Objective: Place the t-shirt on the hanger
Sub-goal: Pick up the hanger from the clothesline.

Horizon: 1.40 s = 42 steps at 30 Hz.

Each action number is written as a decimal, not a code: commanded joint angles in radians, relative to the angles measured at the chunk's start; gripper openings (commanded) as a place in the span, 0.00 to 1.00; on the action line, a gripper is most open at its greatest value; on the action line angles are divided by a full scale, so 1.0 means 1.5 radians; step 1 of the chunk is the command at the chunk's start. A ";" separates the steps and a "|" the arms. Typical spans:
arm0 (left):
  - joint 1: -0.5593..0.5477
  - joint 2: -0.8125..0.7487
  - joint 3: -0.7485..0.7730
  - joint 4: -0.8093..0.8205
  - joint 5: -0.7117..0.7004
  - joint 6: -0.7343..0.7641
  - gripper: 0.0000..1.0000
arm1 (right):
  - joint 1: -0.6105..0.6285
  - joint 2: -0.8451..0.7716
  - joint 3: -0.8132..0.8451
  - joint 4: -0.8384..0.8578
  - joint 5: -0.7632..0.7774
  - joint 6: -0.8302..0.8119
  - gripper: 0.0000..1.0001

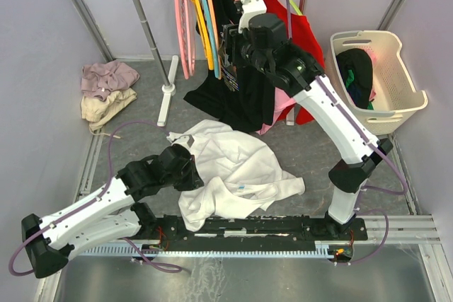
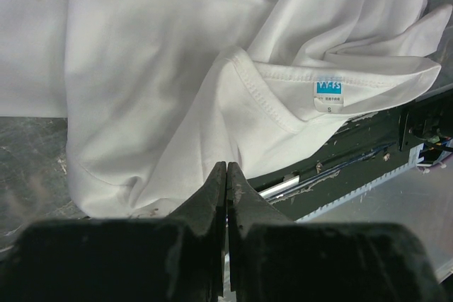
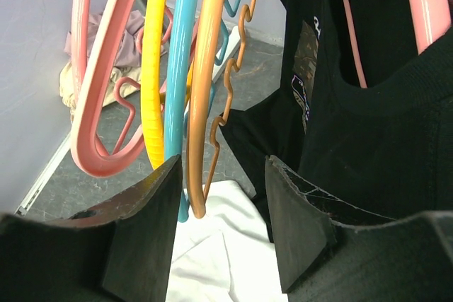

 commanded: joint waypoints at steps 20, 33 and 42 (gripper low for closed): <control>0.000 -0.021 0.033 -0.017 -0.024 0.019 0.03 | -0.001 0.053 0.073 0.003 0.006 0.010 0.59; 0.000 -0.029 0.044 -0.035 -0.032 0.021 0.03 | -0.001 0.087 0.108 -0.020 0.075 0.017 0.47; -0.001 -0.034 0.048 -0.040 -0.034 0.021 0.03 | 0.000 0.112 0.138 -0.022 0.064 -0.002 0.45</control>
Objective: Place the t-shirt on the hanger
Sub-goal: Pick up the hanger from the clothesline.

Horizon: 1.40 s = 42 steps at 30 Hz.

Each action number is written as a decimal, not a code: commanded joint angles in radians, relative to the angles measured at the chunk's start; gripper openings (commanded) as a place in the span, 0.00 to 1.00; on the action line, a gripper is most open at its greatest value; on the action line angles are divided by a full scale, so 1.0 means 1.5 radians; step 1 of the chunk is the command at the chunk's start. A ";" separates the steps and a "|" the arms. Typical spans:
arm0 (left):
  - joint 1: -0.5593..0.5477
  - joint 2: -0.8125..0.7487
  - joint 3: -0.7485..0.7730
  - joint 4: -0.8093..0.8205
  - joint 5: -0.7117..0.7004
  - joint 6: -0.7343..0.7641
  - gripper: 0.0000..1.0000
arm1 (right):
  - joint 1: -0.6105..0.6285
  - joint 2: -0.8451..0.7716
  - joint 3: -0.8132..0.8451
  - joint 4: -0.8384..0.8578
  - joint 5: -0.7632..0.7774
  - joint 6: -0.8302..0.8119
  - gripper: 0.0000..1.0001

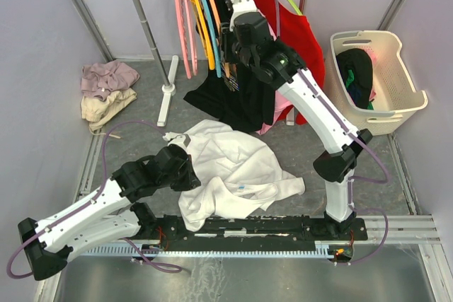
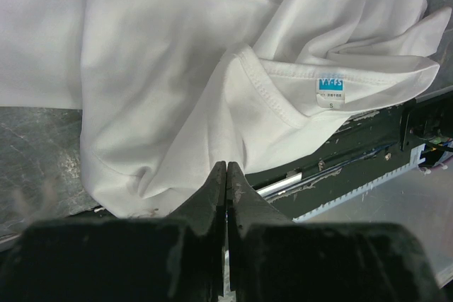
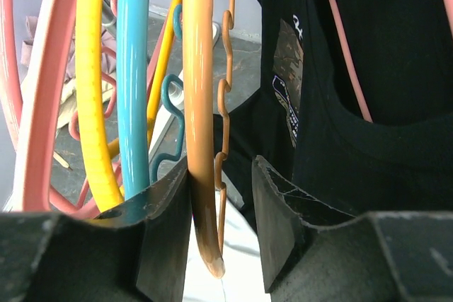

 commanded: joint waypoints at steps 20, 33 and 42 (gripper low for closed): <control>0.000 -0.021 0.032 -0.008 -0.018 0.017 0.03 | 0.000 -0.045 0.036 0.060 -0.002 -0.094 0.01; 0.000 -0.025 0.032 -0.008 -0.016 0.016 0.03 | 0.000 -0.138 -0.052 0.137 -0.008 -0.099 0.01; -0.001 -0.028 0.031 -0.009 -0.015 0.014 0.03 | 0.001 -0.172 -0.056 0.076 -0.020 -0.093 0.01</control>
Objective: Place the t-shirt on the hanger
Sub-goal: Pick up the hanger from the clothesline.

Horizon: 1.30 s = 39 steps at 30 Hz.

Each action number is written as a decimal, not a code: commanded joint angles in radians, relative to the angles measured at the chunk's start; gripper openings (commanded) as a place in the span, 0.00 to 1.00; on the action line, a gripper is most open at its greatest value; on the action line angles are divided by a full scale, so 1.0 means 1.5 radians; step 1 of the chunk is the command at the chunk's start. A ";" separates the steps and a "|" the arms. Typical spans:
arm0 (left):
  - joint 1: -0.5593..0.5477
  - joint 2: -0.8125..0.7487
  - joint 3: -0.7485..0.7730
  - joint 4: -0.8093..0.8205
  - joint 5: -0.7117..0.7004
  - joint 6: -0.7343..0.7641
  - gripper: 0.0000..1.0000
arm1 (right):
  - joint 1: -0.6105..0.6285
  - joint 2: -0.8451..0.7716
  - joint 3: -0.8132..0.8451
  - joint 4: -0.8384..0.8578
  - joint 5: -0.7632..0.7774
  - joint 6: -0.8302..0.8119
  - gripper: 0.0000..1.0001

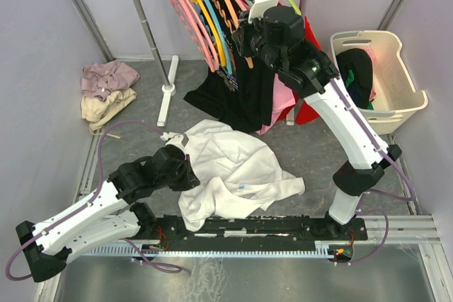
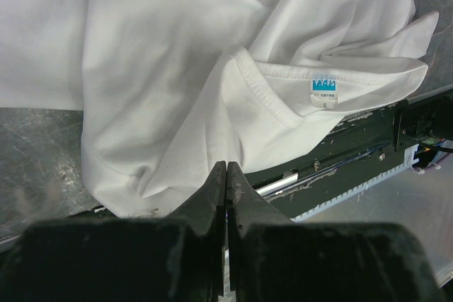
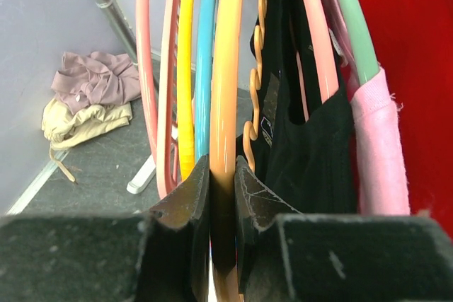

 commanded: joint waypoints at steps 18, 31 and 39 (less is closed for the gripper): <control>0.000 -0.004 0.027 -0.002 -0.014 0.016 0.03 | -0.001 -0.282 -0.196 -0.085 -0.025 0.025 0.01; 0.000 0.037 0.021 0.018 -0.006 0.013 0.10 | -0.001 -0.505 -0.292 -0.284 -0.043 0.094 0.01; 0.000 0.067 0.022 0.032 0.003 0.010 0.25 | -0.001 -0.628 -0.340 -0.409 -0.144 0.163 0.01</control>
